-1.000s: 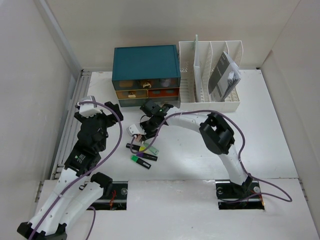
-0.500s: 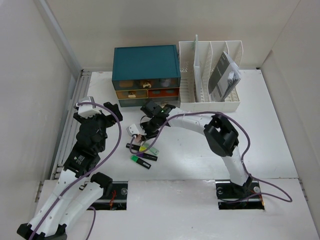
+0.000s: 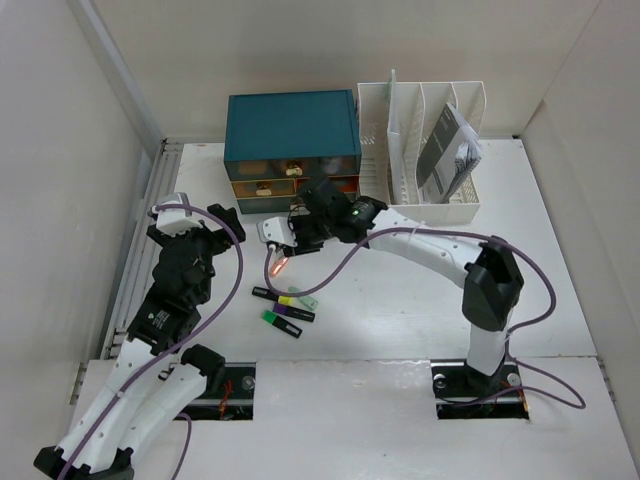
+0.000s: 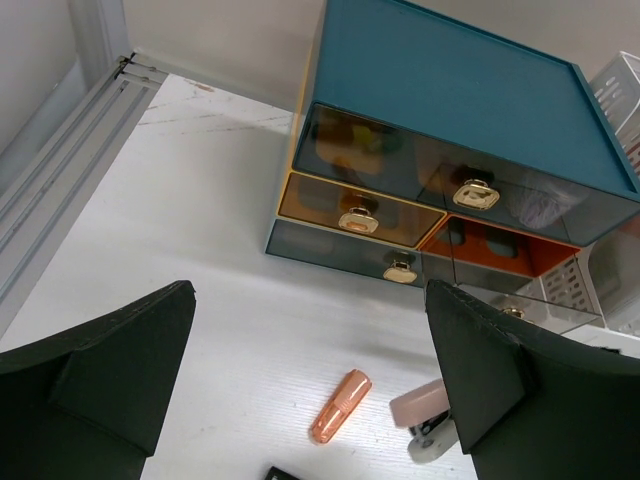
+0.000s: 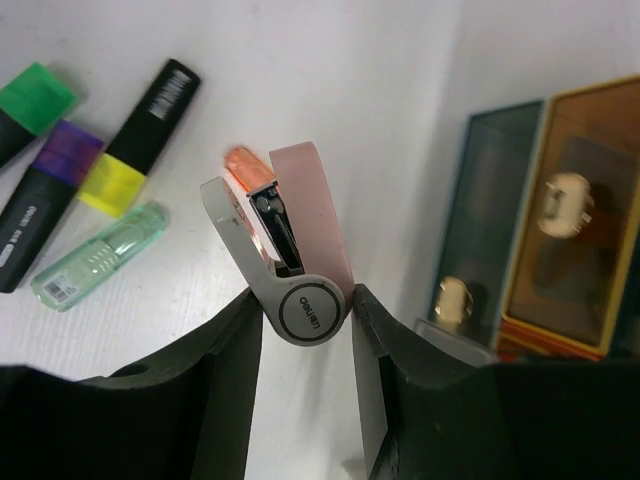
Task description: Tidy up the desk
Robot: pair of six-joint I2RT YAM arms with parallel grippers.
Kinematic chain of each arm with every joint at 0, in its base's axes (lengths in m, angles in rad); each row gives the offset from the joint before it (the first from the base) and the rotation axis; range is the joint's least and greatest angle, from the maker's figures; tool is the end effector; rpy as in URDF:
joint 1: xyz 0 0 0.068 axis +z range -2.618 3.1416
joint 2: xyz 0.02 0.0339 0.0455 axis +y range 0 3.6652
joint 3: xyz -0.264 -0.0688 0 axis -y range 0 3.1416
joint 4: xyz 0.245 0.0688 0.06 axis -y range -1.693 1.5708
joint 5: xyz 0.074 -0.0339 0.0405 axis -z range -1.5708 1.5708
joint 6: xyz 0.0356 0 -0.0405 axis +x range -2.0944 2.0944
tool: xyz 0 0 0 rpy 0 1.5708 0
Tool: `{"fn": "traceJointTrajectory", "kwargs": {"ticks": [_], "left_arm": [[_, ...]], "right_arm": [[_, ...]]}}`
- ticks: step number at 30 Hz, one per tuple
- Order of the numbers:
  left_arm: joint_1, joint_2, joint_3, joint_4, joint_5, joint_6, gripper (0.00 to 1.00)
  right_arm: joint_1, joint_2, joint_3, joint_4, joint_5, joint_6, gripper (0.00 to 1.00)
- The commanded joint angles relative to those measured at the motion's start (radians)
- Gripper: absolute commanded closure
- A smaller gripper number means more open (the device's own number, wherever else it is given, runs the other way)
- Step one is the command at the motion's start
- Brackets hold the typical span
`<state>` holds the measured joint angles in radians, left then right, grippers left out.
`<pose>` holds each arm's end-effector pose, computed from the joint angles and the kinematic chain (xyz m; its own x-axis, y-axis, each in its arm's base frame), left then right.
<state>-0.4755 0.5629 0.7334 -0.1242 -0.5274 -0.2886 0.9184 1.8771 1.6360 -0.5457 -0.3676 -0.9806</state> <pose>0.1261 -0.0448 0.3599 0.0541 -0.3045 -0.9510 -0.0376 0.9511 -0.3066 0.2494 0.3475 0.2891 0.5049 -0.6163 -0.6044 -0.8556 -0.2644 -0.4450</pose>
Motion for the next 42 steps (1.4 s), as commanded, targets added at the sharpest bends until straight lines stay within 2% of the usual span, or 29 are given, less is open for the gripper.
{"fn": "traceJointTrajectory", "kwargs": {"ticks": [1, 9, 23, 26, 29, 33, 37, 42], "left_arm": [[0.002, -0.003, 0.0, 0.041, -0.005, 0.012, 0.01], [0.002, -0.003, 0.0, 0.041, -0.014, 0.012, 0.01], [0.002, 0.006, 0.0, 0.041, -0.014, 0.012, 0.01], [0.002, 0.006, 0.0, 0.041, -0.014, 0.012, 0.01], [0.002, 0.006, 0.0, 0.041, -0.014, 0.012, 0.01], [0.002, 0.006, 0.0, 0.041, -0.014, 0.012, 0.01], [0.002, 0.006, 0.0, 0.041, -0.014, 0.012, 0.01], [0.002, 0.006, 0.0, 0.041, -0.014, 0.012, 0.01]], "right_arm": [[0.011, -0.068, -0.005, 0.102, 0.108, 0.068, 0.94], [0.002, -0.11, -0.033, 0.219, 0.334, 0.154, 0.94], [-0.148, -0.11, -0.013, 0.282, 0.455, 0.246, 0.94], [-0.173, -0.09, -0.001, 0.282, 0.455, 0.246, 0.92], [-0.182, -0.079, 0.008, 0.273, 0.446, 0.246, 0.85], [-0.191, -0.059, 0.019, 0.263, 0.446, 0.255, 0.6], [-0.202, -0.059, 0.019, 0.263, 0.435, 0.264, 0.45], [-0.202, -0.078, 0.019, 0.263, 0.426, 0.275, 0.4]]}}
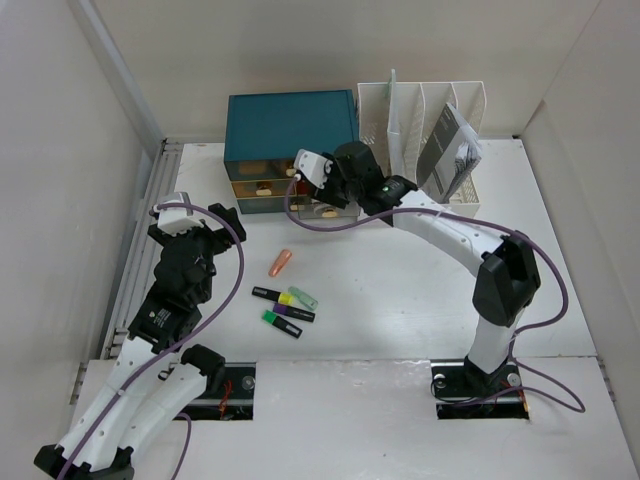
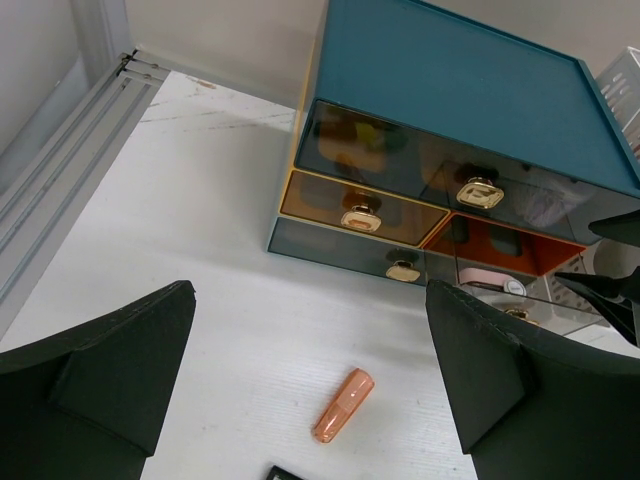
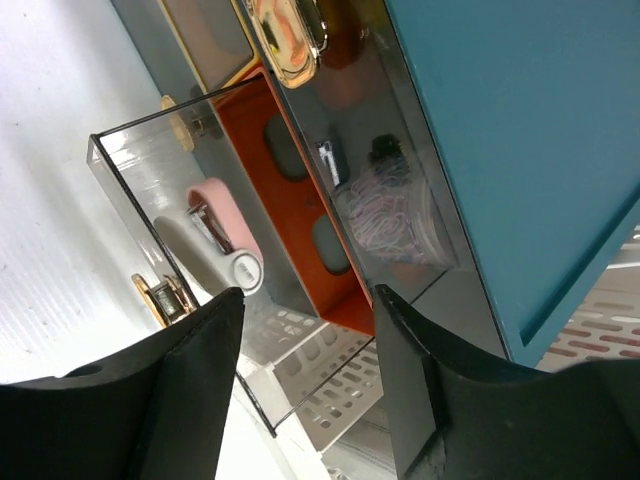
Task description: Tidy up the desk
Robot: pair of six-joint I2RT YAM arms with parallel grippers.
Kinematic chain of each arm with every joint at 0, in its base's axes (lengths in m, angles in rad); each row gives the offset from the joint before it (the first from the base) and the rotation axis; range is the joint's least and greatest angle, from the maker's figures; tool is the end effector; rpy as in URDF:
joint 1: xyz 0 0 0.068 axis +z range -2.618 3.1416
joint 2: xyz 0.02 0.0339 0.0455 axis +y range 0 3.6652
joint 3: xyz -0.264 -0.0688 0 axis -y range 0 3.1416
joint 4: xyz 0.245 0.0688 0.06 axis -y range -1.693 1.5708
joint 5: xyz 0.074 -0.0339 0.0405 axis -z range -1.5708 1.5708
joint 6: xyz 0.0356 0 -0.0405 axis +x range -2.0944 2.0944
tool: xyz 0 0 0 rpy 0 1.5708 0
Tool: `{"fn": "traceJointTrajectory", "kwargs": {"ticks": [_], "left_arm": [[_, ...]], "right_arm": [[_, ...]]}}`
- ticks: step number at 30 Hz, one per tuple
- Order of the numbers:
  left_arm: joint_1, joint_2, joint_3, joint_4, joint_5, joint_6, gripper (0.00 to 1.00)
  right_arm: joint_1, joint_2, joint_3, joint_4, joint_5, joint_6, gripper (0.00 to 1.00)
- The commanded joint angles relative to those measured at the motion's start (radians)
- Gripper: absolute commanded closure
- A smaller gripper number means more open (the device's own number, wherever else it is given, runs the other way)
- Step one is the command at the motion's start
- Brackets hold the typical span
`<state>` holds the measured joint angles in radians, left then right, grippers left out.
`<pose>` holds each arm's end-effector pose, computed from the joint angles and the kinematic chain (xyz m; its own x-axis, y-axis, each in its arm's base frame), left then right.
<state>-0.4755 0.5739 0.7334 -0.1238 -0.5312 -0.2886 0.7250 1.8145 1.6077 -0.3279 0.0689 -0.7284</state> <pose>0.1285 -0.0459 0.3587 0.0462 -0.2998 -0.9529 -0.0441 0.9524 -0.3018 0.3235 0.2833 0.3223 0.1262 -0.7754 -0.6187 -0.7145 0.3616 -0.5989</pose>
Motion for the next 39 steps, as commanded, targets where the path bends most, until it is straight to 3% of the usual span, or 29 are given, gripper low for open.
{"fn": "traceJointTrajectory", "kwargs": {"ticks": [1, 2, 4, 6, 7, 8, 10, 11, 15, 18, 26, 29, 31, 32, 34, 39], "left_arm": [[0.002, -0.005, 0.0, 0.041, -0.01, 0.012, 0.01], [0.002, -0.005, 0.0, 0.041, -0.01, 0.012, 0.01], [0.002, -0.005, 0.0, 0.041, -0.01, 0.012, 0.01], [0.002, -0.005, 0.0, 0.041, -0.01, 0.012, 0.01], [0.002, -0.005, 0.0, 0.041, -0.01, 0.012, 0.01], [0.002, -0.005, 0.0, 0.041, -0.01, 0.012, 0.01], [0.002, -0.005, 0.0, 0.041, -0.01, 0.012, 0.01], [0.002, -0.005, 0.0, 0.041, -0.01, 0.012, 0.01], [0.002, -0.005, 0.0, 0.041, -0.01, 0.012, 0.01], [0.002, -0.005, 0.0, 0.041, -0.01, 0.012, 0.01], [0.002, -0.005, 0.0, 0.041, -0.01, 0.012, 0.01], [0.002, -0.005, 0.0, 0.041, -0.01, 0.012, 0.01], [0.002, -0.005, 0.0, 0.041, -0.01, 0.012, 0.01], [0.002, -0.005, 0.0, 0.041, -0.01, 0.012, 0.01], [0.002, -0.005, 0.0, 0.041, -0.01, 0.012, 0.01], [0.002, -0.005, 0.0, 0.041, -0.01, 0.012, 0.01]], "right_arm": [[-0.009, -0.015, 0.047, 0.046, -0.021, 0.032, 0.4], [-0.009, -0.015, 0.047, 0.046, -0.021, 0.032, 0.4], [-0.018, -0.043, 0.037, 0.046, -0.088, 0.032, 0.53], [-0.036, -0.063, 0.023, 0.046, -0.179, 0.043, 0.77], [-0.045, -0.072, 0.023, 0.023, -0.239, 0.043, 0.95], [-0.067, -0.072, 0.023, -0.009, -0.394, 0.023, 0.98], [-0.087, -0.042, 0.078, -0.15, -0.544, -0.044, 1.0], [-0.102, -0.028, 0.098, -0.277, -0.689, -0.092, 1.0], [-0.111, 0.072, 0.217, -0.471, -0.848, -0.23, 1.0], [-0.111, 0.146, 0.308, -0.594, -0.848, -0.264, 1.0], [-0.081, 0.207, 0.319, -0.58, -0.712, -0.246, 1.0], [-0.072, 0.221, 0.279, -0.49, -0.635, -0.174, 1.0], [-0.062, 0.18, 0.186, -0.312, -0.556, -0.071, 1.0], [-0.047, 0.166, 0.151, -0.24, -0.425, -0.021, 1.0], [-0.036, 0.145, 0.077, -0.075, -0.318, 0.07, 1.0], [-0.016, 0.154, 0.055, 0.071, -0.034, 0.167, 1.0]]}}
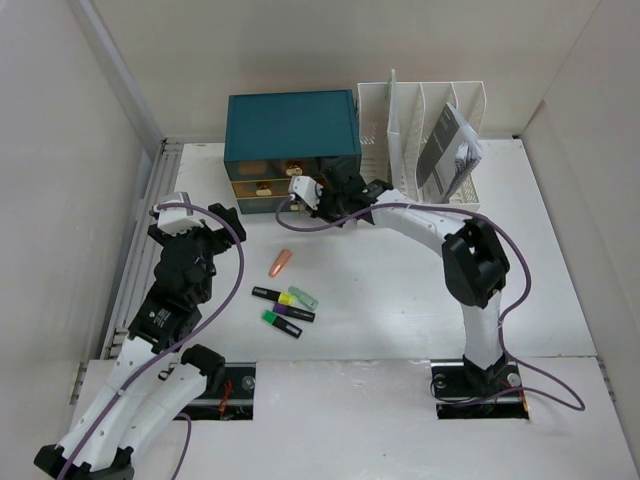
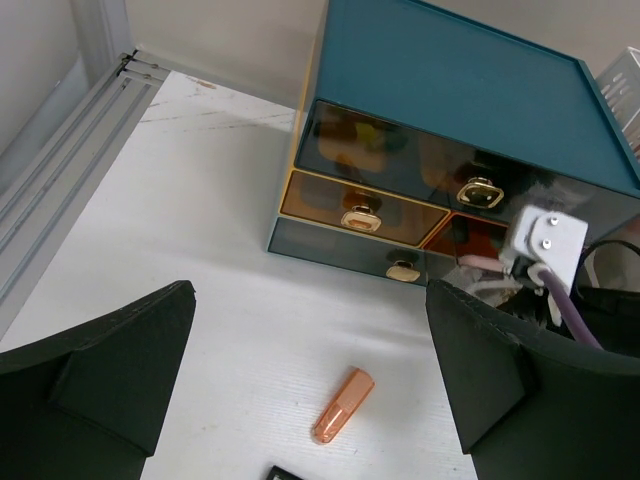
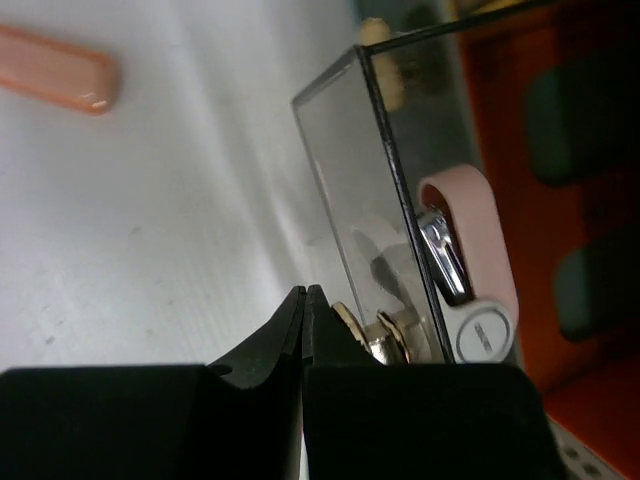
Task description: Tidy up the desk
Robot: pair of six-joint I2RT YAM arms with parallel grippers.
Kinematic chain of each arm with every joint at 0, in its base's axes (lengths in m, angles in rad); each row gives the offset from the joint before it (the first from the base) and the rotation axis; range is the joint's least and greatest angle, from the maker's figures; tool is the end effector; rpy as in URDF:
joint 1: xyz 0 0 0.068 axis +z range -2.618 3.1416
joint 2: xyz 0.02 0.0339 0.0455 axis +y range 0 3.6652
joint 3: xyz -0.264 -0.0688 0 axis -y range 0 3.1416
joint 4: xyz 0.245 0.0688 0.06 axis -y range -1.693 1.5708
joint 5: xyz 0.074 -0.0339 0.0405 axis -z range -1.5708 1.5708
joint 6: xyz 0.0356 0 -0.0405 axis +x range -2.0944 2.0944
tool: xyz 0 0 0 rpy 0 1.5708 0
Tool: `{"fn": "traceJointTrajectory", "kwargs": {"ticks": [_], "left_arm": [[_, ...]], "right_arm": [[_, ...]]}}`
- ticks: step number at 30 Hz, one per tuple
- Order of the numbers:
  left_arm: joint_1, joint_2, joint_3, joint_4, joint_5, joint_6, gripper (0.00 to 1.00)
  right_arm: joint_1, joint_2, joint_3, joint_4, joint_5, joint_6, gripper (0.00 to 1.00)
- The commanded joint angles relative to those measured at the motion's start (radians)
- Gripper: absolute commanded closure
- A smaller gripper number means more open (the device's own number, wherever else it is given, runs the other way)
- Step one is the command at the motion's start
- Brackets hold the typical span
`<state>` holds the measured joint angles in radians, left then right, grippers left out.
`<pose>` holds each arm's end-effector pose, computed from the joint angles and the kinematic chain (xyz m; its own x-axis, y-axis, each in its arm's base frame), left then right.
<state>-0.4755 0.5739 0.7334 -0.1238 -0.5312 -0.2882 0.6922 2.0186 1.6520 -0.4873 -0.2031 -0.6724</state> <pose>0.1285 -0.0459 0.3587 0.0462 -0.2994 -0.9530 -0.0441 0.9525 -0.3014 0.3465 0.2966 0.2376 -0.0011 -0.7934 -0.6087 -0.9303 0.2240 -0.2903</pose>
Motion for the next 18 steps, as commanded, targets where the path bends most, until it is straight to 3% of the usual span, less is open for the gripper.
{"fn": "traceJointTrajectory", "kwargs": {"ticks": [1, 4, 11, 17, 18], "left_arm": [[0.002, -0.005, 0.0, 0.041, -0.01, 0.012, 0.01], [0.002, -0.005, 0.0, 0.041, -0.01, 0.012, 0.01], [0.002, -0.005, 0.0, 0.041, -0.01, 0.012, 0.01], [0.002, -0.005, 0.0, 0.041, -0.01, 0.012, 0.01], [0.002, -0.005, 0.0, 0.041, -0.01, 0.012, 0.01]], "right_arm": [[0.017, -0.041, 0.011, 0.274, 0.287, 0.129, 1.0], [0.026, -0.02, 0.02, 0.325, 0.43, 0.158, 1.0], [0.035, 0.029, 0.075, 0.395, 0.582, 0.195, 1.0], [0.035, 0.051, 0.098, 0.406, 0.611, 0.195, 1.0], [0.035, 0.031, 0.082, 0.406, 0.56, 0.195, 1.0]]}}
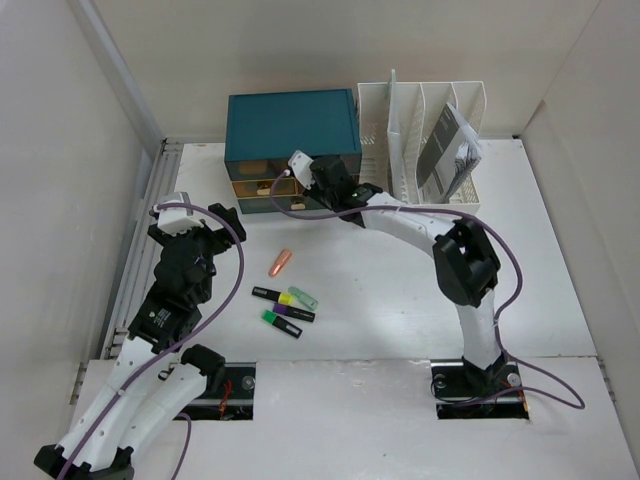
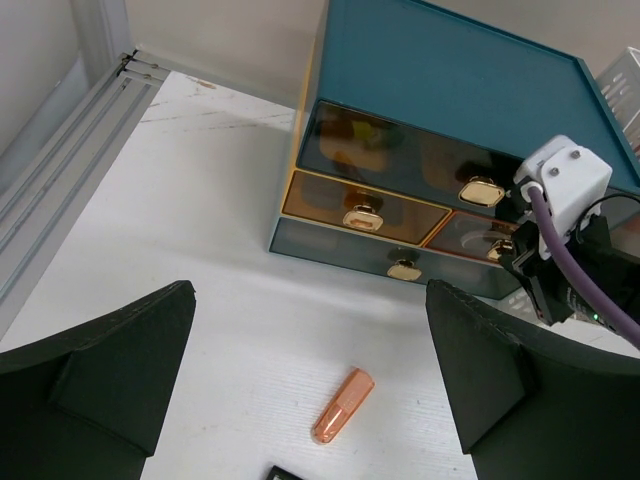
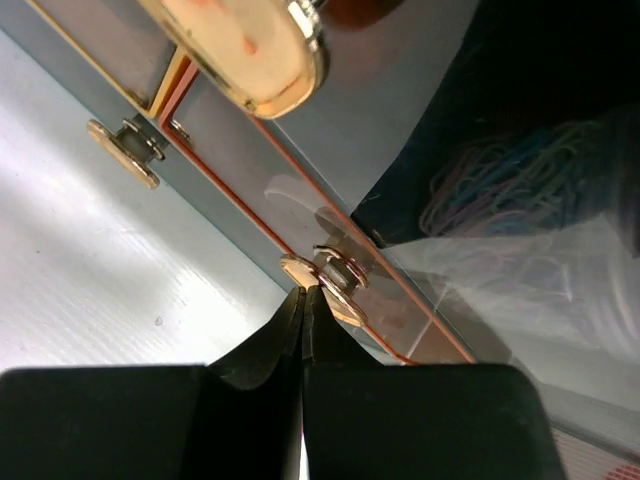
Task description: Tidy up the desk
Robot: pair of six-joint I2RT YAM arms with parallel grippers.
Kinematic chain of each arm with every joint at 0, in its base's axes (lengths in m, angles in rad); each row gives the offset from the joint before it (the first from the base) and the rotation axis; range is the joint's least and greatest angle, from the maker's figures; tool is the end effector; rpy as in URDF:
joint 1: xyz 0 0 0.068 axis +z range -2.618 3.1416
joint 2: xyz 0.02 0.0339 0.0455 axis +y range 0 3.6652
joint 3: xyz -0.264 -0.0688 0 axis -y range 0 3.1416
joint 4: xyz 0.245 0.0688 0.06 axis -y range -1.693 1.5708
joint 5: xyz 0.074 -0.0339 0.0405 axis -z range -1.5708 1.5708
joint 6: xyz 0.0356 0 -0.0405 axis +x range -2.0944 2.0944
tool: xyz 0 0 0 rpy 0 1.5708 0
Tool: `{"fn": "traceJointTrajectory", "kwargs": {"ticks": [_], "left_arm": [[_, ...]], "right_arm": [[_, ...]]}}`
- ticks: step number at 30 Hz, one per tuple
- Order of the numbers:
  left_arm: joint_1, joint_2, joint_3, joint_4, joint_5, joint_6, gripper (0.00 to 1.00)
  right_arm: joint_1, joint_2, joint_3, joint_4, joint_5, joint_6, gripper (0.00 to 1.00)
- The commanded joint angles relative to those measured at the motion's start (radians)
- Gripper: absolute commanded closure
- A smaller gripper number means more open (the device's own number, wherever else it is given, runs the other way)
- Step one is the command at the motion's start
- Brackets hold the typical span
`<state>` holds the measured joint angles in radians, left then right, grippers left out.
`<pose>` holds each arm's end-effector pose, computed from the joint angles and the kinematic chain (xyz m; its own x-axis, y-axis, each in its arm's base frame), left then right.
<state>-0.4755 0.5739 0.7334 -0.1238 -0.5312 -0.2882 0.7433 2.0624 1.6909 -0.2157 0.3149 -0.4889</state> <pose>0.1285 -0.0459 0.3587 0.0462 -0.2994 -0.9530 -0.0441 0.9525 -0.3014 0.3641 0.3197 0.2535 -0.1471 -0.7417 -0.6544 -0.5920 0.5960 -0.5425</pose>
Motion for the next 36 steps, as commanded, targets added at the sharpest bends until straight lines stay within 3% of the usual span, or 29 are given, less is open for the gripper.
{"fn": "traceJointTrajectory", "kwargs": {"ticks": [1, 2, 3, 5, 6, 8, 9, 12, 13, 14, 16, 19, 20, 23, 26, 36], "left_arm": [[0.002, -0.005, 0.0, 0.041, -0.01, 0.012, 0.01], [0.002, -0.005, 0.0, 0.041, -0.01, 0.012, 0.01], [0.002, -0.005, 0.0, 0.041, -0.01, 0.012, 0.01], [0.002, -0.005, -0.009, 0.041, -0.001, 0.012, 0.01], [0.002, -0.005, -0.009, 0.05, 0.008, 0.012, 0.01], [0.002, 0.007, -0.009, 0.059, 0.023, 0.012, 0.01], [0.002, 0.007, -0.021, 0.059, 0.036, 0.003, 0.01], [0.011, 0.082, -0.022, 0.09, 0.111, -0.012, 0.03], [0.024, 0.111, -0.011, 0.099, 0.149, -0.032, 0.06], [0.034, 0.142, -0.002, 0.108, 0.172, -0.032, 0.1], [0.07, 0.259, 0.044, 0.108, 0.235, -0.061, 0.25], [0.113, 0.44, 0.118, 0.119, 0.31, -0.1, 0.4], [0.123, 0.486, 0.136, 0.133, 0.329, -0.109, 0.46], [0.144, 0.694, 0.216, 0.167, 0.329, -0.118, 0.44], [0.144, 0.777, 0.254, 0.206, 0.329, -0.104, 0.41], [0.144, 0.951, 0.29, 0.305, 0.266, -0.02, 0.35]], "right_arm": [[-0.016, -0.033, 0.02, 0.095, 0.0, -0.014, 1.0], [-0.007, -0.079, 0.02, 0.057, -0.057, -0.04, 1.0], [-0.007, -0.105, 0.009, 0.008, -0.255, -0.084, 1.0], [-0.007, -0.166, -0.032, -0.083, -0.429, -0.167, 1.0], [-0.019, -0.229, -0.045, -0.112, -0.591, -0.197, 0.97], [-0.028, -0.284, -0.068, -0.163, -0.692, -0.218, 0.81], [-0.028, -0.335, -0.068, -0.163, -0.73, -0.233, 0.64], [-0.028, -0.421, -0.138, -0.052, -0.65, -0.16, 0.23], [-0.028, -0.485, -0.166, 0.0, -0.587, -0.133, 0.0], [-0.028, -0.513, -0.183, 0.037, -0.457, -0.114, 0.0], [-0.064, -0.563, -0.169, 0.058, -0.418, -0.009, 0.0], [-0.197, -0.588, -0.096, -0.009, -0.566, 0.155, 0.0], [-0.226, -0.602, -0.076, -0.033, -0.614, 0.189, 0.11], [-0.324, -0.662, -0.071, -0.045, -0.778, 0.263, 0.35], [-0.335, -0.728, -0.158, -0.019, -0.79, 0.274, 0.52], [-0.344, -0.825, -0.238, -0.01, -0.836, 0.292, 0.55]]}}
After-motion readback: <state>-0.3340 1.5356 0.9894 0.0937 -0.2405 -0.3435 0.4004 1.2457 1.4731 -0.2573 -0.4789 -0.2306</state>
